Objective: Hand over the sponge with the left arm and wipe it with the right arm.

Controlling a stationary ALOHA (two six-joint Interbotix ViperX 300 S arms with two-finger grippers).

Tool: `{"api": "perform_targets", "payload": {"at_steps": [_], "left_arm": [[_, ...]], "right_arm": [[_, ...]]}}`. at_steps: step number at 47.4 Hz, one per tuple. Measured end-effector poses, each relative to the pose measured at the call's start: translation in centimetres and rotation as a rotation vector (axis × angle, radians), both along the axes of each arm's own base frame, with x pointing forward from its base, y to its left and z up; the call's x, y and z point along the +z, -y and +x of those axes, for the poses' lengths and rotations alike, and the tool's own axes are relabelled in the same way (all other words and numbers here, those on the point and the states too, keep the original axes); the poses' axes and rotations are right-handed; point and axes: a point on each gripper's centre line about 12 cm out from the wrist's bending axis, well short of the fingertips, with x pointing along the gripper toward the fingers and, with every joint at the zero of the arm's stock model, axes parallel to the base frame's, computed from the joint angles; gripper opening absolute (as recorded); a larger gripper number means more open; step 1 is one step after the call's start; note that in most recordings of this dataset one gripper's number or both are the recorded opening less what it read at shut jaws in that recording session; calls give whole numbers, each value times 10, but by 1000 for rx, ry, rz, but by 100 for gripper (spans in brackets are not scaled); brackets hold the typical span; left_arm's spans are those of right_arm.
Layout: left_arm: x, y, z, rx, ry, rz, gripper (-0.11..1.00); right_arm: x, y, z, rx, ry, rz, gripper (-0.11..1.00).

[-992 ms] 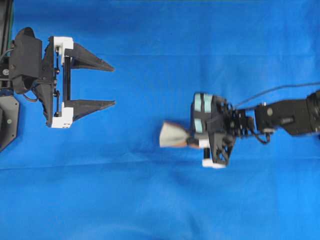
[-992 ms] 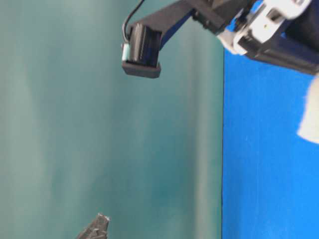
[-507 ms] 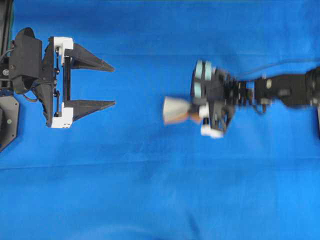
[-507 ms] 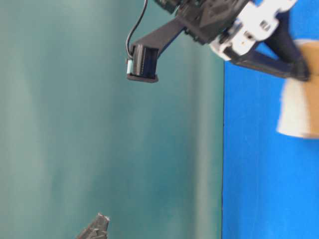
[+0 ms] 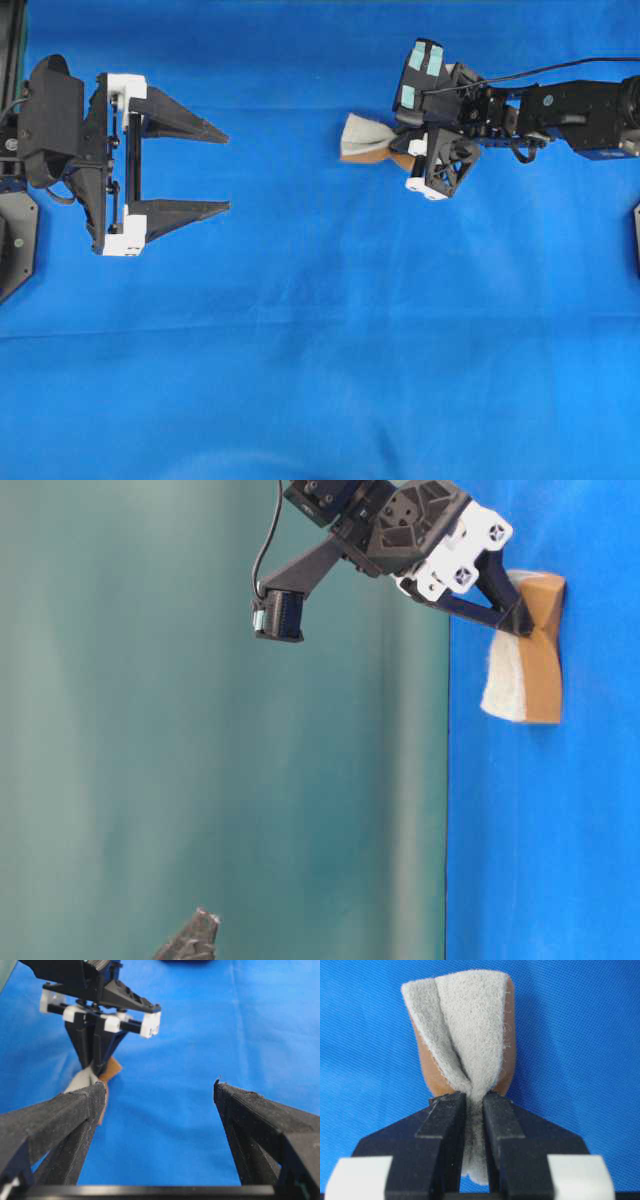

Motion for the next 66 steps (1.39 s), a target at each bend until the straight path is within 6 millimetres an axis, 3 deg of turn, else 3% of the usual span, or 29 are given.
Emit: {"api": "perform_targets", "payload": {"at_steps": [6, 15, 22, 31, 37, 42, 58, 66], "left_arm": [[0, 0, 0, 0, 0, 0, 90], [-1, 0, 0, 0, -3, 0, 90], [0, 0, 0, -2, -2, 1, 90], [-1, 0, 0, 0, -3, 0, 90], [-1, 0, 0, 0, -5, 1, 90], [0, 0, 0, -2, -3, 0, 90], [-1, 3, 0, -11, -5, -2, 90], [-1, 4, 0, -16, -8, 1, 90]], "right_arm": [[0, -29, 9, 62, 5, 17, 16], [1, -105, 20, 203, 18, 77, 16], [4, -151, 23, 270, 30, 125, 16], [6, -179, 20, 301, 26, 163, 16], [4, -172, 20, 288, 6, 155, 16], [3, -154, 20, 256, -13, 137, 16], [3, -61, 18, 89, -19, 60, 16], [3, -53, 17, 79, -15, 49, 16]]}}
